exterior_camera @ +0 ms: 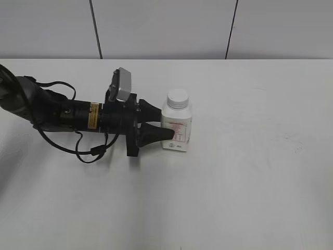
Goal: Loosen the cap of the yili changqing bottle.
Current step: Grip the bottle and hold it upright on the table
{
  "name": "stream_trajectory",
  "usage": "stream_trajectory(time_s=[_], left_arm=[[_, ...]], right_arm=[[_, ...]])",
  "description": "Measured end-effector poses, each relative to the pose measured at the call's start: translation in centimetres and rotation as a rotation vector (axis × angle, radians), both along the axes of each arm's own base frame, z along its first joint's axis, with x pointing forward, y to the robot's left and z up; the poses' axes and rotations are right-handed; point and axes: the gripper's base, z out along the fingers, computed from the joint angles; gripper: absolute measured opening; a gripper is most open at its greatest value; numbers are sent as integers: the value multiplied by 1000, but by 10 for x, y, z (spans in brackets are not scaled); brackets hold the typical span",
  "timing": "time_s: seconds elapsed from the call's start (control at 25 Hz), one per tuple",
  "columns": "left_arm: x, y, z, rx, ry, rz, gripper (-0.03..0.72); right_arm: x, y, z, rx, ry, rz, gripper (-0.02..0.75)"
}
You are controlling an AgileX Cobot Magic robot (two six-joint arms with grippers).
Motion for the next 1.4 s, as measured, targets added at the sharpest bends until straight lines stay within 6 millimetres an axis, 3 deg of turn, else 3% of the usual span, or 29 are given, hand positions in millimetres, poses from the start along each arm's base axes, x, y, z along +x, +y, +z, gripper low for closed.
stream_trajectory(time_s=[0.44,0.92,1.08,1.4], left_arm=[[-27,-55,3,-33,13,-94,364],[-28,-61,2,-21,14,-75,363],[-26,-61,3,-33,11,-54,363],[-24,-61,0,6,-68,-51,362]], right_arm=[[0,-2,0,-24,-1,-17,588],[2,-1,1,-9,13,-6,588],[29,2,15,11,137,8,588],[123,9,50,14,420,55,588]])
